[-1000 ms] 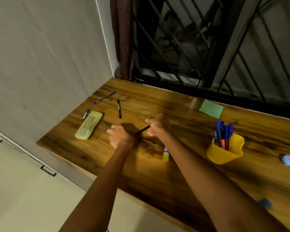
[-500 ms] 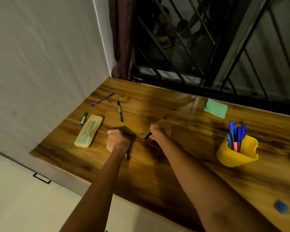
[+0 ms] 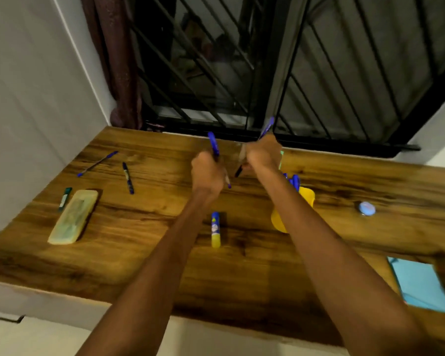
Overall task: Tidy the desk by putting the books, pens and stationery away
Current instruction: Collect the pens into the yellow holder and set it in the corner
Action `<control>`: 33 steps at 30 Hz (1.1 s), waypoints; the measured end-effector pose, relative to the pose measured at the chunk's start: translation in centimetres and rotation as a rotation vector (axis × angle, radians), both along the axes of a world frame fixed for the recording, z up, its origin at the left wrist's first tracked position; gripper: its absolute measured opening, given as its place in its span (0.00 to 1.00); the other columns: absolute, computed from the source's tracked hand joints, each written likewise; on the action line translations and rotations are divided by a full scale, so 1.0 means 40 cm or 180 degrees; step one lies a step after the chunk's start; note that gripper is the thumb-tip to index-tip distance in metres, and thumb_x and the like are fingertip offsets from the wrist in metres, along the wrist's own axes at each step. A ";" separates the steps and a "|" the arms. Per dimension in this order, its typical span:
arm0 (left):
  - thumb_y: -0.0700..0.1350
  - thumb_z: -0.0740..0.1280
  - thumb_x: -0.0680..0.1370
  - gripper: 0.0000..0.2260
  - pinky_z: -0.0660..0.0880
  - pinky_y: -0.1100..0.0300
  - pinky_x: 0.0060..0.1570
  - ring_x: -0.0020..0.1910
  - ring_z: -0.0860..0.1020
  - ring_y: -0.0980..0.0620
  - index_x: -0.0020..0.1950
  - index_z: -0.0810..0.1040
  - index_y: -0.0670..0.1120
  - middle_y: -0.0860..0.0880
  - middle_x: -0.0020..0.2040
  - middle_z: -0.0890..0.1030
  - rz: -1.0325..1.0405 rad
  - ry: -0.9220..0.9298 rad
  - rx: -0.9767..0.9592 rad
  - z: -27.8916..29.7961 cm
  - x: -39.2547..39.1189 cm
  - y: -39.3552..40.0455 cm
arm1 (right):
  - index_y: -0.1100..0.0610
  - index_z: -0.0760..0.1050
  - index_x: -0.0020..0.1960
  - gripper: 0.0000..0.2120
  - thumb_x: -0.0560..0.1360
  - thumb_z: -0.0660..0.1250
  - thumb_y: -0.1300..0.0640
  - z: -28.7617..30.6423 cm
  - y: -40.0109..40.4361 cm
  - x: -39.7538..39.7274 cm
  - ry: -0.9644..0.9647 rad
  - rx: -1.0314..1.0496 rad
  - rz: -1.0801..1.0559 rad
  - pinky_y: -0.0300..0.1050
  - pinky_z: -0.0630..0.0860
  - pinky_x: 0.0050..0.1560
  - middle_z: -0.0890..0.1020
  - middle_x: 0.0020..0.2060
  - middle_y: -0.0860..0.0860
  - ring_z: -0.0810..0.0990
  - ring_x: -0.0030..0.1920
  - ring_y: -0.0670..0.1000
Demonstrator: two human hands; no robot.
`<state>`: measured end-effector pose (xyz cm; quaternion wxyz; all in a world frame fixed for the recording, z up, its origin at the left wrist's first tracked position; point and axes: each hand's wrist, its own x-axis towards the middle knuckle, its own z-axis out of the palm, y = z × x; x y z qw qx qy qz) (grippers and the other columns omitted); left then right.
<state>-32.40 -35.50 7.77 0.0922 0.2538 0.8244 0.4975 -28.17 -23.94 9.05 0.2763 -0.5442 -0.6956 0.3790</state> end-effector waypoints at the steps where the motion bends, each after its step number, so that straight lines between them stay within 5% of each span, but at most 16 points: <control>1: 0.39 0.62 0.79 0.07 0.77 0.54 0.40 0.43 0.80 0.43 0.50 0.78 0.37 0.40 0.44 0.81 -0.0170 -0.0019 0.0105 0.017 0.035 0.024 | 0.59 0.76 0.56 0.16 0.68 0.64 0.58 0.028 0.024 0.033 0.0012 0.0071 -0.0044 0.55 0.81 0.50 0.83 0.51 0.58 0.83 0.48 0.61; 8: 0.40 0.66 0.76 0.07 0.79 0.52 0.49 0.48 0.81 0.44 0.52 0.78 0.40 0.41 0.48 0.83 -0.0865 0.0177 0.0045 0.037 0.202 0.160 | 0.59 0.79 0.51 0.18 0.66 0.59 0.55 0.089 0.120 0.242 -0.0429 0.0392 -0.0161 0.53 0.81 0.51 0.84 0.47 0.59 0.84 0.46 0.62; 12: 0.40 0.66 0.74 0.04 0.79 0.52 0.43 0.45 0.81 0.44 0.48 0.78 0.42 0.43 0.45 0.83 -0.1027 0.0361 -0.0293 0.008 0.242 0.188 | 0.63 0.77 0.44 0.06 0.73 0.61 0.64 0.071 0.110 0.311 -0.0786 -0.0070 0.0240 0.48 0.83 0.36 0.83 0.35 0.59 0.84 0.31 0.55; 17: 0.50 0.73 0.69 0.11 0.77 0.54 0.39 0.43 0.80 0.48 0.45 0.82 0.45 0.47 0.43 0.83 -0.1115 0.0447 -0.0757 -0.025 0.256 0.184 | 0.64 0.75 0.42 0.03 0.70 0.68 0.70 0.032 0.118 0.334 -0.1080 -0.0545 0.0729 0.53 0.83 0.38 0.81 0.31 0.60 0.83 0.30 0.57; 21: 0.56 0.74 0.68 0.17 0.79 0.52 0.43 0.47 0.79 0.50 0.45 0.82 0.44 0.47 0.45 0.82 -0.0859 0.0349 -0.0346 -0.006 0.228 0.164 | 0.63 0.75 0.37 0.06 0.67 0.72 0.69 0.084 0.134 0.315 -0.1151 -0.0410 0.0960 0.40 0.74 0.25 0.78 0.27 0.56 0.76 0.25 0.49; 25: 0.54 0.71 0.71 0.14 0.79 0.53 0.46 0.47 0.80 0.50 0.48 0.80 0.45 0.48 0.47 0.82 -0.0509 0.0220 0.0063 0.011 0.163 0.122 | 0.61 0.75 0.39 0.09 0.66 0.75 0.65 0.144 0.123 0.229 -0.0837 -0.0260 0.1152 0.40 0.67 0.24 0.76 0.27 0.55 0.73 0.25 0.51; 28: 0.44 0.68 0.74 0.04 0.77 0.49 0.50 0.51 0.79 0.45 0.46 0.80 0.45 0.45 0.48 0.82 -0.0117 0.0640 0.0021 -0.003 0.063 0.055 | 0.62 0.77 0.43 0.07 0.70 0.74 0.62 0.144 0.066 0.106 -0.0553 -0.0329 0.1433 0.41 0.69 0.24 0.77 0.29 0.55 0.75 0.27 0.50; 33: 0.38 0.62 0.74 0.08 0.75 0.51 0.53 0.53 0.78 0.41 0.47 0.80 0.40 0.41 0.50 0.82 0.0649 0.0950 -0.0475 -0.036 -0.132 -0.116 | 0.62 0.74 0.39 0.07 0.74 0.70 0.61 0.060 -0.093 -0.119 -0.0440 -0.0686 0.2031 0.40 0.74 0.27 0.78 0.29 0.55 0.75 0.27 0.49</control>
